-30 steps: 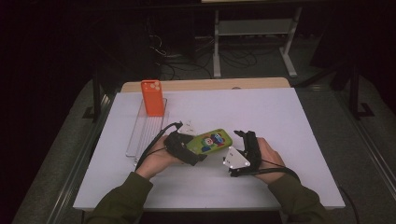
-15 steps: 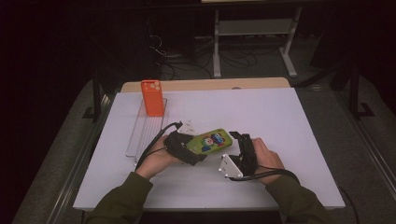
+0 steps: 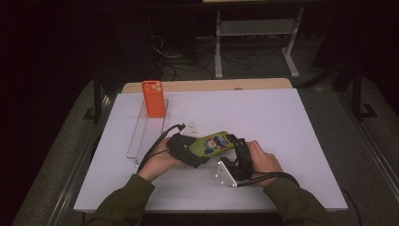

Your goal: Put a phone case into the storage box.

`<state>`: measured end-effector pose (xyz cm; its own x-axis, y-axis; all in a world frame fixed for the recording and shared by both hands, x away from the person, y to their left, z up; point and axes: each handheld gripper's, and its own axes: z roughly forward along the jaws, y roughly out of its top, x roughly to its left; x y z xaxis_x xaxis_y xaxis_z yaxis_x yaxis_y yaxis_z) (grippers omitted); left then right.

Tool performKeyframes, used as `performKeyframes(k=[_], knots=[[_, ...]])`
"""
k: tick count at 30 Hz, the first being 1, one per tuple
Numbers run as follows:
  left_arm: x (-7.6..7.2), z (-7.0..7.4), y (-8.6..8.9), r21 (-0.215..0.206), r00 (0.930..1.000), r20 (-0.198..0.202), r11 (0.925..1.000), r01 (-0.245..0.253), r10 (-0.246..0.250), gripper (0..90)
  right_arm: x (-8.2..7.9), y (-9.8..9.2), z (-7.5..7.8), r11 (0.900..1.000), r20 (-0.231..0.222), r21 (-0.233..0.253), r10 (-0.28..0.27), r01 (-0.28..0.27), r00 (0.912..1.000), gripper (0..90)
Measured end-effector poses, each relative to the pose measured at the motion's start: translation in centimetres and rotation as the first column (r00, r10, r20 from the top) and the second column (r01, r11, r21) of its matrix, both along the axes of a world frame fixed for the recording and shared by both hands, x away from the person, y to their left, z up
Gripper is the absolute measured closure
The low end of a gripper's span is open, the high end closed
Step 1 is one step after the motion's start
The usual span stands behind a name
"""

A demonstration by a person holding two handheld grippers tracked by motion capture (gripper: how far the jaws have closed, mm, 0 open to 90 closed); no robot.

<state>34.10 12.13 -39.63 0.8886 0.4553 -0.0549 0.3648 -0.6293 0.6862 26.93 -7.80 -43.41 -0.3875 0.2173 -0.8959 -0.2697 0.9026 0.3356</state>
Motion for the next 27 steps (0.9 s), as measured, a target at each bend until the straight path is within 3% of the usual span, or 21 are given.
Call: performKeyframes(k=[2,3,5,8,9,12,13,18,26,27], knots=[[0.1,0.1,0.1,0.019,0.9999,0.003,0.9997,0.016,-0.016,15.6,0.0,0.1,-0.1,1.0,-0.003,0.003,-0.007,0.007,1.0,7.3],[0.0,0.0,0.0,0.009,0.9999,-0.002,0.9999,0.01,-0.01,15.6,-0.1,0.1,-0.2,1.0,-0.002,0.004,-0.013,0.013,0.9999,7.5],[-0.1,0.0,-0.1,-0.002,1.0,-0.004,1.0,0.005,-0.005,15.6,0.0,0.2,-0.3,1.0,0.028,-0.009,-0.007,0.007,0.9996,8.4],[0.0,0.0,-0.1,0.014,0.9998,0.001,0.9997,0.02,-0.02,15.6,-0.2,0.4,-0.6,1.0,0.046,-0.007,-0.003,0.004,0.9989,12.4],[-0.1,0.0,-0.1,0.012,0.9998,-0.002,0.9998,0.018,-0.018,15.6,-0.1,0.4,-0.5,0.999,0.068,-0.039,0.016,-0.013,0.9976,13.2],[-0.3,0.0,-0.3,0.001,0.9999,-0.004,0.9999,0.012,-0.012,15.6,-0.1,0.5,-0.6,0.999,0.07,-0.047,0.016,-0.012,0.9974,16.7],[-0.2,0.1,-0.2,0.017,0.9997,0.002,0.9996,0.022,-0.023,15.6,0.0,0.6,-0.8,0.998,0.08,-0.056,0.024,-0.019,0.9965,20.6],[-0.4,0.0,-0.4,-0.003,0.9999,-0.004,0.9999,0.014,-0.014,15.6,-0.1,0.7,-1.4,0.995,0.09,-0.103,0.029,-0.019,0.9955,30.5],[-0.3,0.0,-0.3,0.021,0.9994,0.002,0.9992,0.034,-0.034,15.6,-0.3,0.9,-2.0,0.992,0.116,-0.124,0.043,-0.029,0.9923,46.5],[-0.5,0.0,-0.5,0.002,0.9998,0.0,0.9998,0.02,-0.02,15.6,-0.3,0.9,-2.0,0.992,0.119,-0.124,0.043,-0.028,0.9919,48.0]])
